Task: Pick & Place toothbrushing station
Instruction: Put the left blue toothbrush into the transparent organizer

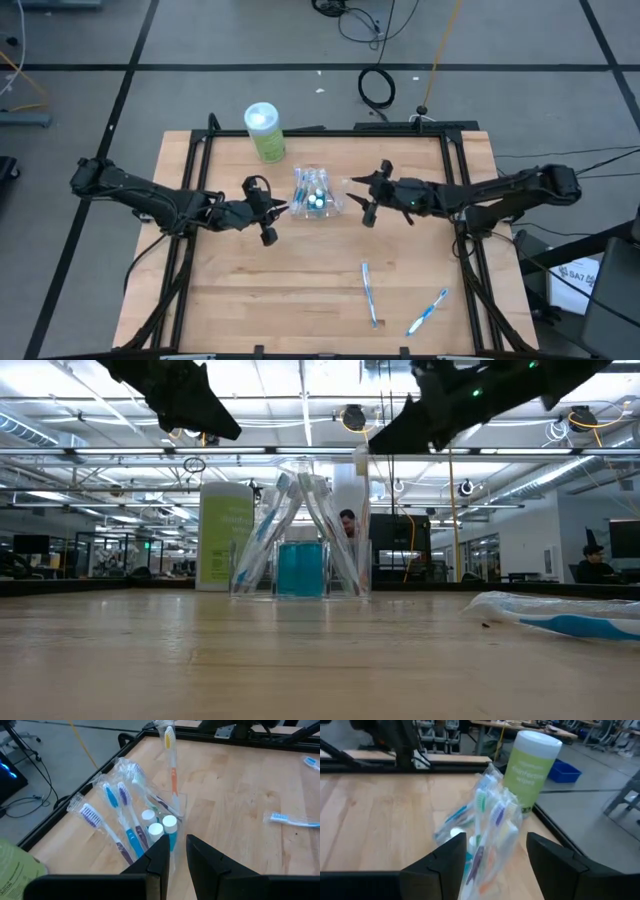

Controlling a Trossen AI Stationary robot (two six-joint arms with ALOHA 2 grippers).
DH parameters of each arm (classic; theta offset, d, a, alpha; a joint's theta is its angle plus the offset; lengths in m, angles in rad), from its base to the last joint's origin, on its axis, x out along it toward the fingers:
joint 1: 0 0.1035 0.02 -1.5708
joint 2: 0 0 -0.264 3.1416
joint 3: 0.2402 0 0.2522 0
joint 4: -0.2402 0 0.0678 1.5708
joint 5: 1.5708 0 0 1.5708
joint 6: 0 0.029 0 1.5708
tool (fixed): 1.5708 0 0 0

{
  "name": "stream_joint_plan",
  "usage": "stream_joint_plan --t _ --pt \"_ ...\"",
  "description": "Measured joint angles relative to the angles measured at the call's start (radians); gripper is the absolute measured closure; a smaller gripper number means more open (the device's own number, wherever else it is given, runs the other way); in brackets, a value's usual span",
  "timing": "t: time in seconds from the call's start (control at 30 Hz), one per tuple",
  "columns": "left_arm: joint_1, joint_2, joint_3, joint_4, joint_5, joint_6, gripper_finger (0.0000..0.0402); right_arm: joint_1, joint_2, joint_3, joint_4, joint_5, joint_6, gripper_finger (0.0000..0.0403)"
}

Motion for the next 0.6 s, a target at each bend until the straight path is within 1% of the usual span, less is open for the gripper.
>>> stream_joint_plan --t 0.13,0.27,0.33,0.47,0.6 --pt "0.0 0.0 0.0 -0.001 0.0 -0.014 0.0332 0.078 -0.058 0.0 -0.103 0.068 0.06 0.0202" --pt "0.0 0.0 0.0 -0.001 0.0 -0.021 0.0332 0.168 -0.074 0.0 -0.218 0.063 0.226 0.0204" --pt "0.0 0.0 0.0 -0.001 -0.001 -0.021 0.0332 0.221 -0.066 0.0 -0.257 0.06 0.297 0.0206" --pt "0.0 0.0 0.0 0.002 -0.002 -0.022 0.0332 0.321 -0.029 0.0 -0.274 0.058 0.454 0.0206" --pt "0.0 0.0 0.0 0.012 -0.003 -0.025 0.0332 0.404 0.031 0.0 -0.299 0.055 0.59 0.0206"
